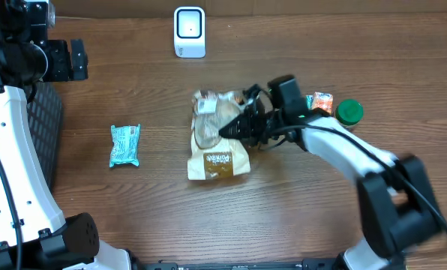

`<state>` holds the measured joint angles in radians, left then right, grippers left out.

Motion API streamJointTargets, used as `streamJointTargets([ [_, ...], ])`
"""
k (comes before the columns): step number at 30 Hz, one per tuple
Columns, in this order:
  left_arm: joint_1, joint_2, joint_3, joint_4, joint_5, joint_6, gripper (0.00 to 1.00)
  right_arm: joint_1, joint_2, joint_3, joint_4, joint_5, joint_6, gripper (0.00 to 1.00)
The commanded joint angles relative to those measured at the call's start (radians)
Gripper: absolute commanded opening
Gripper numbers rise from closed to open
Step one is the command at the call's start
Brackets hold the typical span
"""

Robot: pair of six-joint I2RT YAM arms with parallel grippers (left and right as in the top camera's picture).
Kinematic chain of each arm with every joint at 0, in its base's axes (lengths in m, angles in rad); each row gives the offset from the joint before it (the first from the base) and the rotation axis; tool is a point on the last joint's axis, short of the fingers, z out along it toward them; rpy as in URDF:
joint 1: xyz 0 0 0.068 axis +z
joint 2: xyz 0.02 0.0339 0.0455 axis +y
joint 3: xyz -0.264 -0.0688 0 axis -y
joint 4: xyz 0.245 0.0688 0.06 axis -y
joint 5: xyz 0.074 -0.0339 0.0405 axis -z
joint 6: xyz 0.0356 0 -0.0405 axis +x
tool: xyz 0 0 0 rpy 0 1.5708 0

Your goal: Scan the item barcode

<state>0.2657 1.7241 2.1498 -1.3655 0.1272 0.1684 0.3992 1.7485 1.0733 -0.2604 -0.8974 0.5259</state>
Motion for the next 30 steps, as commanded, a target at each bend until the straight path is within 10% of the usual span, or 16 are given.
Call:
streamJointTargets([
  [1, 0.002, -0.002, 0.020, 0.002, -0.001, 0.019, 0.99, -0.002, -0.161, 0.022, -0.007, -0.058, -0.041, 0.04],
  [20, 0.002, -0.002, 0.020, 0.001, -0.001, 0.019, 0.99, 0.002, -0.365, 0.053, -0.100, -0.067, 0.001, 0.04],
  [30, 0.002, -0.002, 0.020, 0.001, -0.001, 0.019, 1.00, 0.044, -0.121, 0.636, -0.742, 0.371, -0.246, 0.04],
])
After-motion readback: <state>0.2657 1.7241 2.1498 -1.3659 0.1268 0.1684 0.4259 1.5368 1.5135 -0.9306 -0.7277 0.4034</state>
